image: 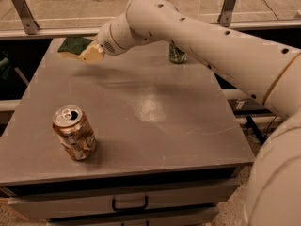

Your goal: Move sponge near green can

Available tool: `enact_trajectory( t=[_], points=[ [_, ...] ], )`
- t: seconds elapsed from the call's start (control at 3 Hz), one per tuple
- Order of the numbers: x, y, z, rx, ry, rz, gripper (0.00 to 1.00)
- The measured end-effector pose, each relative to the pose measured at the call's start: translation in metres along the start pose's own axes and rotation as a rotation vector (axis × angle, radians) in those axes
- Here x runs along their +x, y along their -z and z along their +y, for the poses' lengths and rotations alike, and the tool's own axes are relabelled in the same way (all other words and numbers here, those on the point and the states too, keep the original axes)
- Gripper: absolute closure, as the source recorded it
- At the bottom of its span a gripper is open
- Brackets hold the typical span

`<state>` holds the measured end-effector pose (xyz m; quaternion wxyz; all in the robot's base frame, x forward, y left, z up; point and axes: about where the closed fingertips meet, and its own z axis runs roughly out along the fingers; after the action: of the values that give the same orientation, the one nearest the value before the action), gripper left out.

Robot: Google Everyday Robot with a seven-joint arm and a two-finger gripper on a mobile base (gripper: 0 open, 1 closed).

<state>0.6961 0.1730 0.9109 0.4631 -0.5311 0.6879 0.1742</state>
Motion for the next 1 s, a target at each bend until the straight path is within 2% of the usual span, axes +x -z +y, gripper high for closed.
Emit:
enact_trajectory(
  t=[0.33, 0.67, 1.0],
  points=[
    [0.037, 0.032, -0.018, 0.034, -0.011, 0.068, 1.0],
    [0.092, 0.097, -0.052, 0.113, -0.017, 0.185, 1.0],
    [0.122, 0.14, -0.067, 0.158, -0.03, 0.267, 1.0]
  ],
)
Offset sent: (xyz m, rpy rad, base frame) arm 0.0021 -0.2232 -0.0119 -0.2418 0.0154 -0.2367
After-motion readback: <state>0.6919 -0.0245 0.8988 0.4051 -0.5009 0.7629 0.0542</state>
